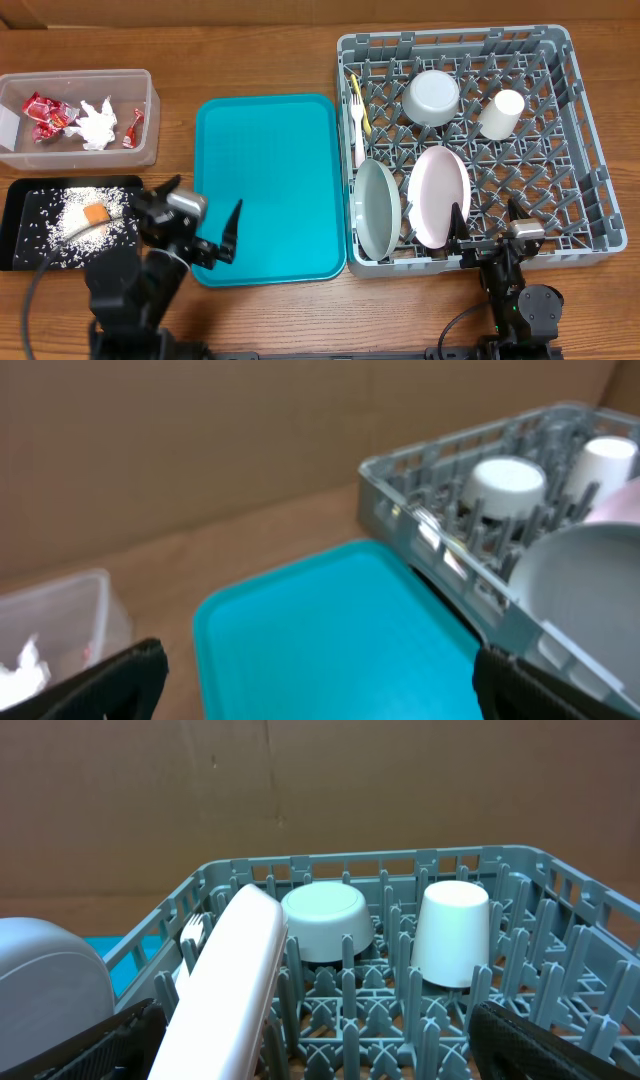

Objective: Sort waste into correct bins and load items into the dishwasher rack

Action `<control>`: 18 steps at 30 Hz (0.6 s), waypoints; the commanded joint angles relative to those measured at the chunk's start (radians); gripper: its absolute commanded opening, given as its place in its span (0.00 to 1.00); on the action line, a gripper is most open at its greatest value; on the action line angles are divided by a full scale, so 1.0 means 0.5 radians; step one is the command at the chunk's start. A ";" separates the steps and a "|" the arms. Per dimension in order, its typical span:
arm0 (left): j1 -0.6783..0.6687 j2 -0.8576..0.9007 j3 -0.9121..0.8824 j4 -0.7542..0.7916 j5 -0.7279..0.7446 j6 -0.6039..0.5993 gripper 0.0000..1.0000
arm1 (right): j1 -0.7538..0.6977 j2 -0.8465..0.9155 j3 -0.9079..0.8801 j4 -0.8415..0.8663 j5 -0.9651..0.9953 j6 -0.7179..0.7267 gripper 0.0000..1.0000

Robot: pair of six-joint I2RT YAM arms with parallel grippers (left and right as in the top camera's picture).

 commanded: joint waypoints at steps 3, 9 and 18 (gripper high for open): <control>-0.040 -0.314 -0.452 0.333 0.011 -0.120 1.00 | 0.008 -0.020 -0.021 0.005 0.013 -0.014 1.00; -0.089 -0.609 -0.887 0.747 -0.169 -0.352 1.00 | 0.008 -0.020 -0.021 0.005 0.013 -0.014 1.00; -0.087 -0.871 -1.112 0.830 -0.288 -0.469 1.00 | 0.008 -0.020 -0.021 0.005 0.013 -0.015 1.00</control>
